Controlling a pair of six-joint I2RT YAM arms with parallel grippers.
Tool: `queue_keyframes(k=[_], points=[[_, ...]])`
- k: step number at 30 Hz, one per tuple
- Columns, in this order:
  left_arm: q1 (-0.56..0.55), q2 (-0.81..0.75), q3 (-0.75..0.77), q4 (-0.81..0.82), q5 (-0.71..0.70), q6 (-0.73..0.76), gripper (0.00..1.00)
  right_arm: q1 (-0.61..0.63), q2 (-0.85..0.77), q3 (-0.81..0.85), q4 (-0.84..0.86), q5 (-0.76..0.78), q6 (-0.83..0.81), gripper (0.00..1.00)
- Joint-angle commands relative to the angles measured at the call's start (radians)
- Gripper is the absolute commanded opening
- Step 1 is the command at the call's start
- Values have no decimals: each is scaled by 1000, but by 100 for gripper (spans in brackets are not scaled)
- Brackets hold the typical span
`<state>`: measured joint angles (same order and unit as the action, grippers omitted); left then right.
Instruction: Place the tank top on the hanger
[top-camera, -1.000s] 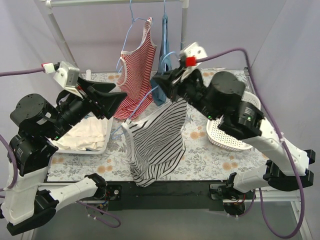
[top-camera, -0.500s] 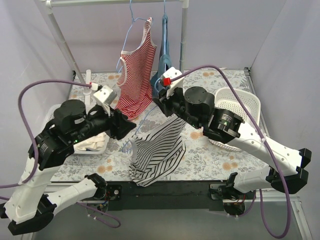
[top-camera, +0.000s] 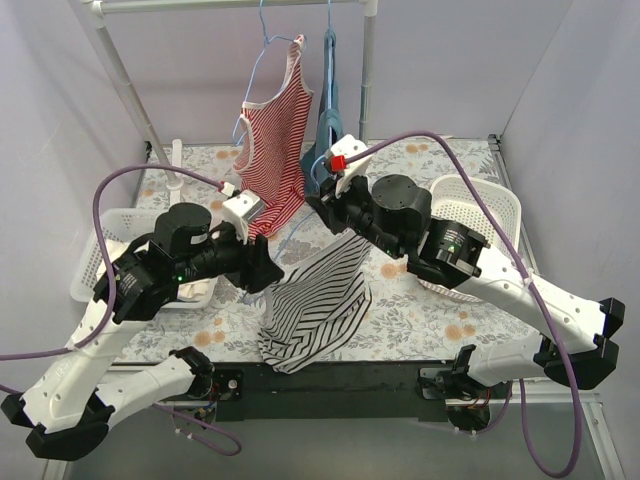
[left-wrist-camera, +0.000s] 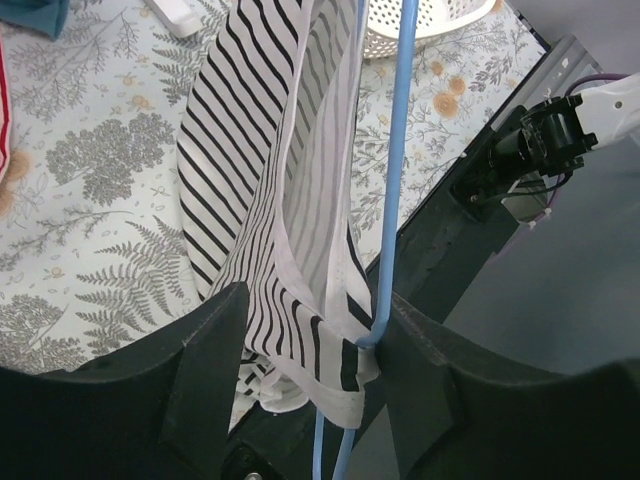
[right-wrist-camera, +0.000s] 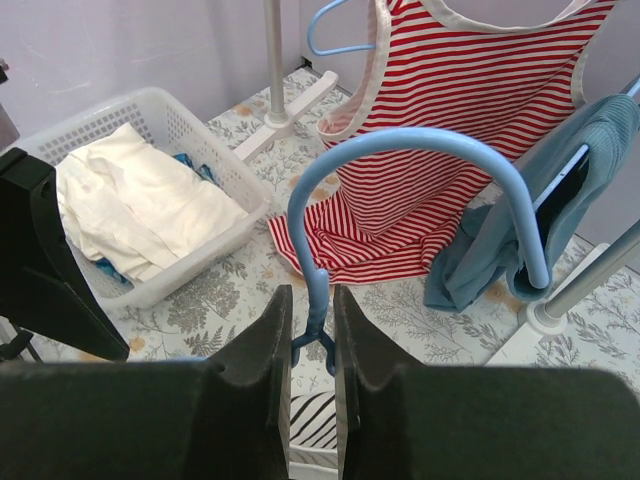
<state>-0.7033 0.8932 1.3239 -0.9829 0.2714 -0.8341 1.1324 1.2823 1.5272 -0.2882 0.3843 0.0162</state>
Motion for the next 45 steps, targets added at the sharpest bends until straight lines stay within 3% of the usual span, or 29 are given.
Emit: queue_keyframes(k=[1, 6, 8, 10, 13, 14, 17, 20, 21, 30, 36, 45], points=[[4, -30, -52, 3, 20, -20, 49, -5, -18, 4, 73, -2, 10, 1], [4, -50, -101, 13, 11, -42, 43, -5, -5, 5, 72, -2, 11, 1], [4, -59, -120, 21, 3, -48, 36, -5, 2, 5, 72, -7, 14, 1], [4, -66, -129, 33, -15, -56, 27, -5, 6, 2, 72, -9, 16, 1], [4, -91, -146, 62, -24, -69, 2, -5, 11, -4, 72, -10, 18, 1], [4, -109, -152, 73, -34, -83, 0, -5, 11, -7, 72, -13, 21, 1], [4, -137, -176, 102, -41, -115, 0, -5, 11, -19, 73, -28, 30, 2], [4, -174, -206, 118, -58, -137, 0, -6, 6, -33, 81, -41, 31, 20], [4, -197, -221, 124, -61, -151, 0, -5, 2, -44, 89, -42, 31, 30], [4, -283, -275, 168, -83, -195, 0, -5, -12, -58, 100, -71, 27, 66], [4, -318, -261, 109, -138, -243, 0, -5, -44, -87, 103, -50, 44, 73], [4, -461, -233, -34, -317, -376, 0, -5, -139, -231, 161, 152, 77, 81]])
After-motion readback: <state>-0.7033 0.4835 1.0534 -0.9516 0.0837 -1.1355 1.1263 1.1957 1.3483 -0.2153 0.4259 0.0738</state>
